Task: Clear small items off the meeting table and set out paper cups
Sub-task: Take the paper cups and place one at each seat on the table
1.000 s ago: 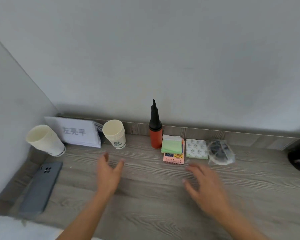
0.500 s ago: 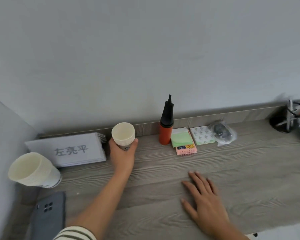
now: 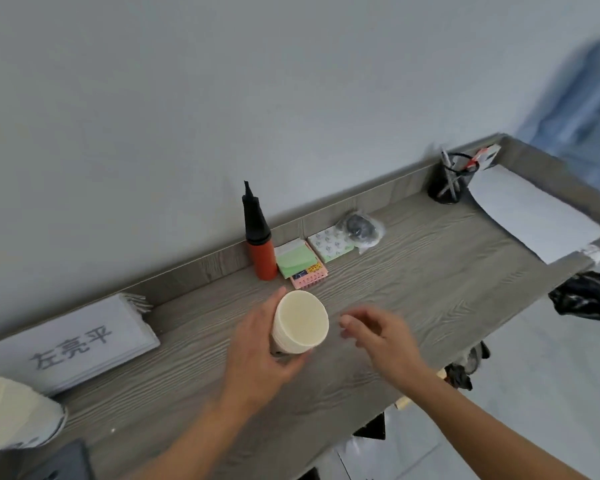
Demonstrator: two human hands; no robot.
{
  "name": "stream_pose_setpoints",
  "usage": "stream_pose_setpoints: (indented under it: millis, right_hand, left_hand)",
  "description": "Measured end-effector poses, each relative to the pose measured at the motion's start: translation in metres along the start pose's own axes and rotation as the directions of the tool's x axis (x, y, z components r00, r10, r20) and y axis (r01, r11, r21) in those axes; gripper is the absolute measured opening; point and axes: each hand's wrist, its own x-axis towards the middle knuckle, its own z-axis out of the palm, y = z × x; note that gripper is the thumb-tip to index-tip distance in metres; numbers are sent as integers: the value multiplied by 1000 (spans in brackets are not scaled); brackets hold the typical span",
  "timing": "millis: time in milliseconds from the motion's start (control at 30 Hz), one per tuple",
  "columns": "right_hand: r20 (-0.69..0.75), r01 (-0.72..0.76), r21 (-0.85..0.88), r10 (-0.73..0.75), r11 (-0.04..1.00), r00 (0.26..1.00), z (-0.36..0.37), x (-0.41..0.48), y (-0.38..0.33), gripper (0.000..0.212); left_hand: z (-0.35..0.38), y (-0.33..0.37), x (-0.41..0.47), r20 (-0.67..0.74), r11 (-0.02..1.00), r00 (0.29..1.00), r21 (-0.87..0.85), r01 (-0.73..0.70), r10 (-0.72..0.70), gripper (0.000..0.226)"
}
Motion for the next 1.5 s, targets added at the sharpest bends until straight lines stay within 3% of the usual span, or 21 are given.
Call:
stream_pose_setpoints:
  millis: [100, 233, 433, 533, 600, 700, 767, 933, 1067, 1267, 1500]
  right_hand:
    - [-109, 16, 191, 5, 981, 994, -27, -25, -15, 5]
    - [-139, -72, 168, 96, 983, 986, -48, -63, -10, 14]
    - [-247, -157, 220, 210, 963, 946, -86, -125, 12, 12]
    - [-261, -176, 311, 262, 934, 929, -101, -152, 22, 16]
    - [-194, -147, 441, 254, 885, 947, -110, -171, 29, 3]
    - [-84, -128, 503, 196, 855, 977, -112, -197, 38, 55]
    - [-158, -109, 481, 209, 870, 965, -105, -209, 45, 71]
    - [-402, -87, 613, 404, 785, 822, -122, -228, 65, 69]
    - [-525, -59, 641, 493, 765, 693, -153, -249, 80, 64]
    - [-632, -161, 605, 592, 780, 500, -172, -278, 94, 55]
    - [-626, -281, 647, 704, 709, 335, -189, -320, 116, 55]
  left_hand:
    - [8, 29, -7, 72, 982, 982, 45, -181, 177, 83]
    - [22, 67, -18, 213, 941, 925, 61, -334, 315, 79]
    - [38, 109, -37, 482, 905, 806, 60, -421, 343, 85]
    - [48, 127, -48, 536, 916, 781, 31, -399, 322, 81]
    - [56, 136, -56, 546, 928, 780, 11, -373, 307, 80]
    - [69, 144, -64, 578, 942, 767, -4, -337, 277, 80]
    - [78, 149, -67, 625, 938, 731, -4, -347, 273, 80]
    - [105, 153, -57, 744, 956, 635, -15, -295, 207, 82]
    - [126, 142, -29, 752, 989, 643, -99, -110, 146, 86]
    - [162, 141, 22, 783, 970, 604, -234, 62, 150, 68]
    - [232, 199, 50, 854, 913, 486, -332, 238, 184, 58]
